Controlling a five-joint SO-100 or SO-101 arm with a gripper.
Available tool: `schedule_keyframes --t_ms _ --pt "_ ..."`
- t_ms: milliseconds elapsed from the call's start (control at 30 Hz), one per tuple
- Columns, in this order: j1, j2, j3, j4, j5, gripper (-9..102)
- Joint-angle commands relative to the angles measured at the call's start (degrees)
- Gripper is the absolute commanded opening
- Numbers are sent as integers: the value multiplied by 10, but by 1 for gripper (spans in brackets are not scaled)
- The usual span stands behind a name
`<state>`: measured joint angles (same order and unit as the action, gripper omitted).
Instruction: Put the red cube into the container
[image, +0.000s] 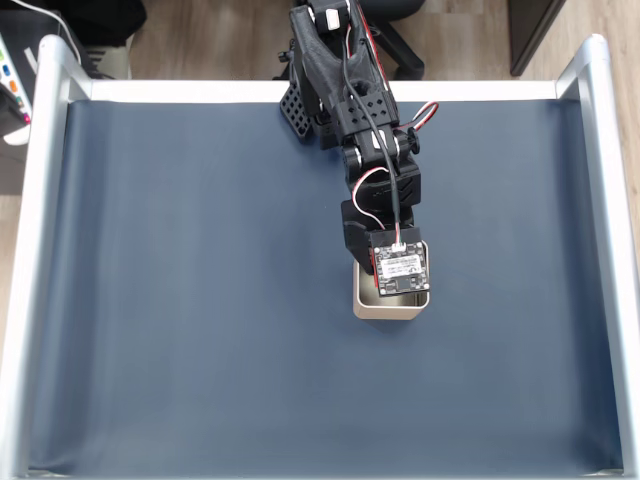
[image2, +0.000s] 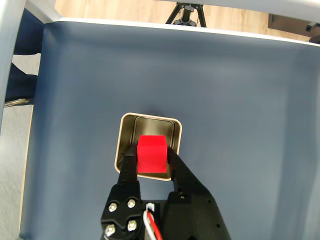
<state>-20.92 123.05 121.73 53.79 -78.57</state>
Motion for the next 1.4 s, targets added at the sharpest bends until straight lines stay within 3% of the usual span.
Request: schedule_keyframes --t_ms 0,667,1367 --pt "-4 5 -1 -16 -1 0" --pt "5 8 11 -20 -7 18" --pt "11 13 18 -32 -8 22"
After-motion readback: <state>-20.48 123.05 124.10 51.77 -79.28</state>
